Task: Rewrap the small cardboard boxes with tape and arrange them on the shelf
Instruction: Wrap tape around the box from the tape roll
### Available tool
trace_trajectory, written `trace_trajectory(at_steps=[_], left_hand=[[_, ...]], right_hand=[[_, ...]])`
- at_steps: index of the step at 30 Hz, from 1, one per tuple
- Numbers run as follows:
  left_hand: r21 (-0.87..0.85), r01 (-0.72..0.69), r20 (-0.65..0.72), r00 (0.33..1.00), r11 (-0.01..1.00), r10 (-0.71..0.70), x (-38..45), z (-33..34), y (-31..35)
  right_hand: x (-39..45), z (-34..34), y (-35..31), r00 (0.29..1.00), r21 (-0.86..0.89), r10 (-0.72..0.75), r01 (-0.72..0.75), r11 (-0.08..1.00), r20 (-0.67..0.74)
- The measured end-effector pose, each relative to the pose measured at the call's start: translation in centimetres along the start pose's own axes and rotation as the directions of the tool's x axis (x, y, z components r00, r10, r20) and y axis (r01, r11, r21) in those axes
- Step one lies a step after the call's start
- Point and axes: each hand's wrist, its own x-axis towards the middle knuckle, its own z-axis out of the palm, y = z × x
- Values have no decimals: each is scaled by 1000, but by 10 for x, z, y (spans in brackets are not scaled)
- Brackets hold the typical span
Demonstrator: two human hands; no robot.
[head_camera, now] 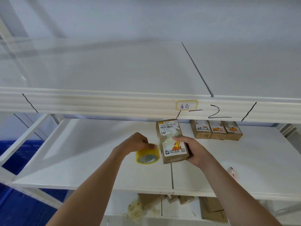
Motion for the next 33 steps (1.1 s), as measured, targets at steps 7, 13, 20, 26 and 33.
trace_trajectory(at_steps=[7, 13, 20, 26, 33], left_hand=[[-133, -53, 40, 997, 990, 59, -2, 1, 13], [-171, -74, 33, 996, 983, 81, -5, -1, 7], [-52, -85, 79, 993, 995, 89, -8, -6, 21], [53, -84, 60, 995, 995, 81, -7, 2, 24], [139, -90, 63, 995, 986, 82, -12, 4, 26]], right_hand=[[5, 0, 13, 998, 327, 18, -36, 944, 58], [19, -7, 20, 999, 69, 1, 2, 998, -36], [24, 5, 24, 997, -338, 54, -72, 938, -61], [26, 16, 27, 993, -412, 43, -86, 907, -112], [33, 16, 38, 987, -431, 8, -78, 899, -163]])
